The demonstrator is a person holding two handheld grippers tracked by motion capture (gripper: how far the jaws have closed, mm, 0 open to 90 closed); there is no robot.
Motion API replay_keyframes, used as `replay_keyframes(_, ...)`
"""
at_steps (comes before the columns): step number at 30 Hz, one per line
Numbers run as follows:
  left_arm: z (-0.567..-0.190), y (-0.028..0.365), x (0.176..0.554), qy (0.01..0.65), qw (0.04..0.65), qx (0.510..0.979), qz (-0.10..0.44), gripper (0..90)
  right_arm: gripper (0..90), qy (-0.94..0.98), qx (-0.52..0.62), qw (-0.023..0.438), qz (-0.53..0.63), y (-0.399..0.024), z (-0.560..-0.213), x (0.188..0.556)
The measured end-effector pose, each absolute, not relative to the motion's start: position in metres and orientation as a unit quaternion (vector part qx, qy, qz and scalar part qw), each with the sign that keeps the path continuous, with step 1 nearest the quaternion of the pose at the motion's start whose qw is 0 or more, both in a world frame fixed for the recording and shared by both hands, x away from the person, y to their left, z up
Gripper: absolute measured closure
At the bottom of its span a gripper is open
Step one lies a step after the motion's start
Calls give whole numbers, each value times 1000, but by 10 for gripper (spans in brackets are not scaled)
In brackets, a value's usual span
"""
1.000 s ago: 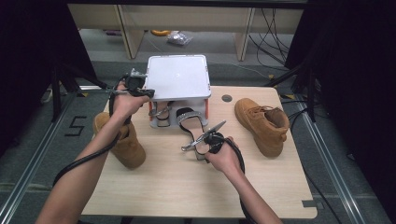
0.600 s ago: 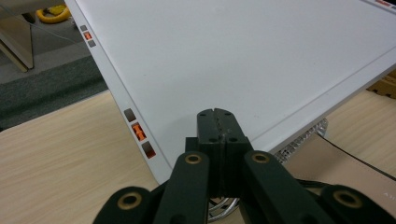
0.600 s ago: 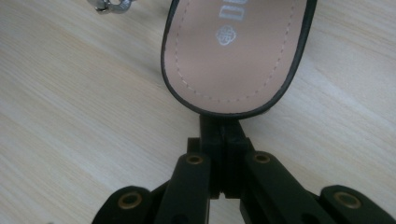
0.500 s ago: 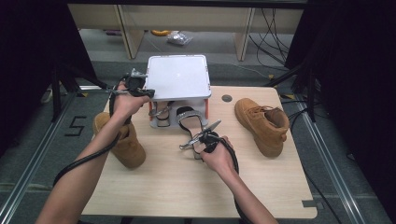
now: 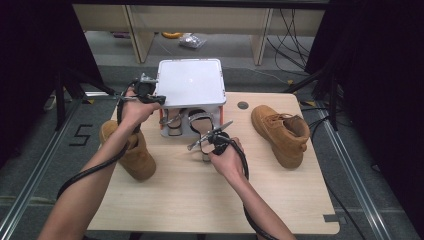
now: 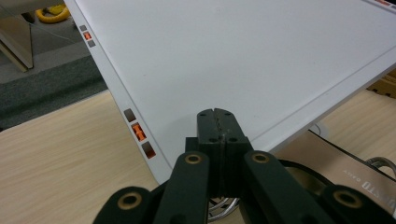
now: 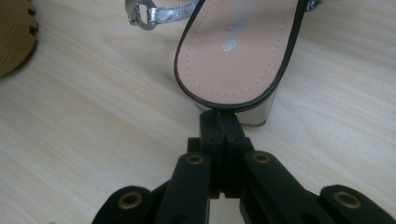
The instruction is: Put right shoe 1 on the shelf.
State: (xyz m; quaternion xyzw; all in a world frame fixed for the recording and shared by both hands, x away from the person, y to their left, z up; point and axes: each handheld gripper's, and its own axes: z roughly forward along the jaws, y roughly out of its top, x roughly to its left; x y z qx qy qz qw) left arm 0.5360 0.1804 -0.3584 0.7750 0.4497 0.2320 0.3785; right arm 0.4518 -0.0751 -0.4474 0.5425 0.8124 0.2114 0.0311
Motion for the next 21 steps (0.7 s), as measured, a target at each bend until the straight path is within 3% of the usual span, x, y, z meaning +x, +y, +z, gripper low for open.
replay_keyframes(21,-359,180,536,449,380,774,234,898,900,803,546,45,234,-66,-444,490)
